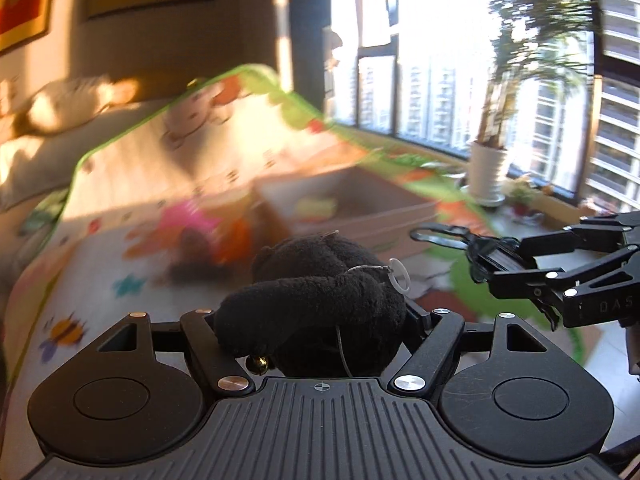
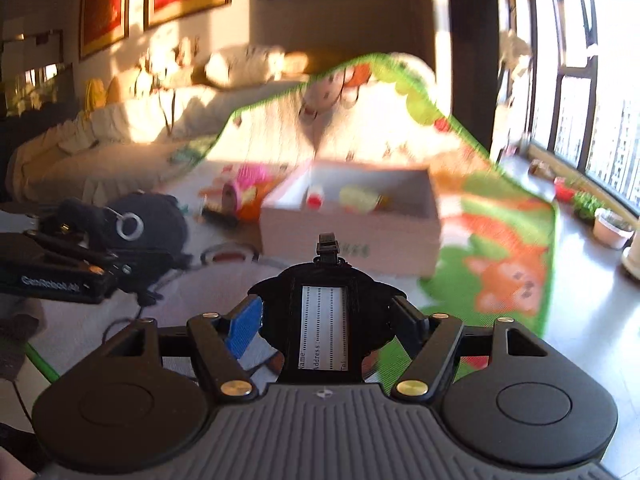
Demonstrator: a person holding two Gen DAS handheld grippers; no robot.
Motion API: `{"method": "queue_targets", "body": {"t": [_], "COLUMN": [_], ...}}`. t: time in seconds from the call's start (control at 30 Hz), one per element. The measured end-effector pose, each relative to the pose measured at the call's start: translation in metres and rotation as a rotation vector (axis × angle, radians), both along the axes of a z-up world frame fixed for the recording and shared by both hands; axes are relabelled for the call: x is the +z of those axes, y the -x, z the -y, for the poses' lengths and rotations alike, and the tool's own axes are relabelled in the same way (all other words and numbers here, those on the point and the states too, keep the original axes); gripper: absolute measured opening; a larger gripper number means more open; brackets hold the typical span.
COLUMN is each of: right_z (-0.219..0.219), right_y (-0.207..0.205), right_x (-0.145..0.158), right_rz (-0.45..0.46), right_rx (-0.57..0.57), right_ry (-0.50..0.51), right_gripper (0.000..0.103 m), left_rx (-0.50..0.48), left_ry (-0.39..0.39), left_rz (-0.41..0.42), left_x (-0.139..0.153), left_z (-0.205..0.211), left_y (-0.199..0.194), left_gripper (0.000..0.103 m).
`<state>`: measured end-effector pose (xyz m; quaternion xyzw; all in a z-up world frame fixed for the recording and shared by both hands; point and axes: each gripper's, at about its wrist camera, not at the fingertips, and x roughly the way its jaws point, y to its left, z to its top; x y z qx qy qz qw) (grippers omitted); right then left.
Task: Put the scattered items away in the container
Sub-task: 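Lower the gadget and plush cat into the pink box and open both tools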
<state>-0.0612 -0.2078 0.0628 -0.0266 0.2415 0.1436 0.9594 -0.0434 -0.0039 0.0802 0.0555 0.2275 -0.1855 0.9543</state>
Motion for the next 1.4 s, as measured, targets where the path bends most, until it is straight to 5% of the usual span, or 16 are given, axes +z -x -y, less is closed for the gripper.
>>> {"method": "queue_targets", "body": {"t": [0.27,0.43,0.53,0.63,0.9,1.07,1.23,1.4], "right_z": [0.025,0.037,0.039,0.042,0.038,0.002,-0.036,-0.067], "right_y": [-0.033,-0.119,-0.175,-0.21,-0.207,-0.194,-0.201,-0.241], "right_x": [0.045,0.057,0.054,0.041,0.009,-0.001,0.004,-0.001], "right_rz": [0.101,0.038,-0.03,-0.082,-0.102,-0.09,-0.071,-0.153], "right_rx": [-0.033,-0.051,-0.076,-0.11,-0.137,-0.086,-0.011,0.059], "right_ry": [-0.08,-0.195,-0.246,-0.275,-0.215,-0.045,0.01,0.013], "right_gripper": [0.071,0.071,0.071,0.075,0.084,0.088,0.089,0.086], "left_rx": [-0.099,-0.11,-0.131,-0.123,-0.086,-0.011,0.046,0.02], "left_ry": [-0.035,-0.015,0.012,0.04,0.054,0.003,0.157,0.28], "left_rz": [0.125,0.16,0.152,0.092,-0.018,-0.071,-0.123,-0.114], "left_x": [0.027,0.027,0.022,0.01,-0.034,-0.059,-0.066,-0.065], "left_z": [0.041,0.053,0.054,0.043,-0.005,-0.034,-0.066,-0.075], "left_y": [-0.045,-0.119,-0.167,-0.191,-0.14,-0.118,-0.117,-0.115], "left_gripper": [0.079,0.079,0.1,0.099,0.103,0.103,0.103,0.103]}}
